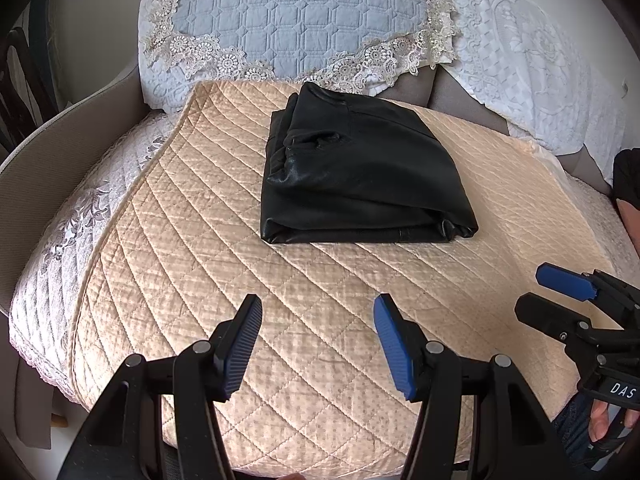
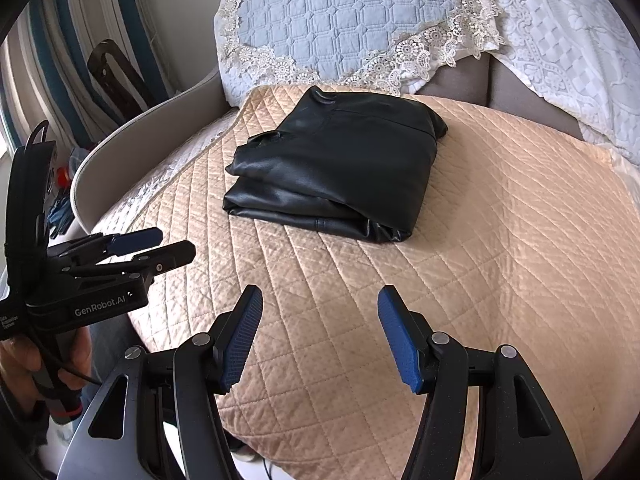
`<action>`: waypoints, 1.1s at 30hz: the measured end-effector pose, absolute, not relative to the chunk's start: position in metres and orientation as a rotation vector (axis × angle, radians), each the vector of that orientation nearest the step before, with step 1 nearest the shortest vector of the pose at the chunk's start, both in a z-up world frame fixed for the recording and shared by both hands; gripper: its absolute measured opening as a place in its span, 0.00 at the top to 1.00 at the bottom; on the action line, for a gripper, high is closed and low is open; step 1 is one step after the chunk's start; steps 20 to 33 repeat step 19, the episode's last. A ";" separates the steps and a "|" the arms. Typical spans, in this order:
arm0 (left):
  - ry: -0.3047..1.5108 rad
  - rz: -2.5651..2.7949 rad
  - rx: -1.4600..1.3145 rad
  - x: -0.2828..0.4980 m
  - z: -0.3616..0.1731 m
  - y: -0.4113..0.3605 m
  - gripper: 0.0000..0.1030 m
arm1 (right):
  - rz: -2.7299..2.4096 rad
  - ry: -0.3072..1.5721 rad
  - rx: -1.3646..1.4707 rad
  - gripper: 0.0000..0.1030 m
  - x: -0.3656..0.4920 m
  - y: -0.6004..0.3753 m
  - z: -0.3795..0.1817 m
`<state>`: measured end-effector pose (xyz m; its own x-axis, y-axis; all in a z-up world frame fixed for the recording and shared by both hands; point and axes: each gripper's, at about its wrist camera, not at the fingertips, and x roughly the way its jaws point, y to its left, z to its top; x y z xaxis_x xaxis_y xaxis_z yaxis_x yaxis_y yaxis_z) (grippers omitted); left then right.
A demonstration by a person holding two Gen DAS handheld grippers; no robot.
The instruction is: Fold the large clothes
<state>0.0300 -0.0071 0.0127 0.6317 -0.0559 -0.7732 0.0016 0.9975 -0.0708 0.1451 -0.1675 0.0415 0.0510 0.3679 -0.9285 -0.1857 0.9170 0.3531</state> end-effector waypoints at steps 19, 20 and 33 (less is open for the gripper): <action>0.883 -0.019 -0.056 0.033 0.009 -0.006 0.42 | 0.425 1.468 0.164 0.41 0.145 -0.172 0.039; 0.883 -0.019 -0.056 0.033 0.009 -0.006 0.42 | 0.425 1.468 0.164 0.41 0.145 -0.172 0.039; 0.883 -0.019 -0.056 0.033 0.009 -0.006 0.42 | 0.425 1.468 0.164 0.41 0.145 -0.172 0.039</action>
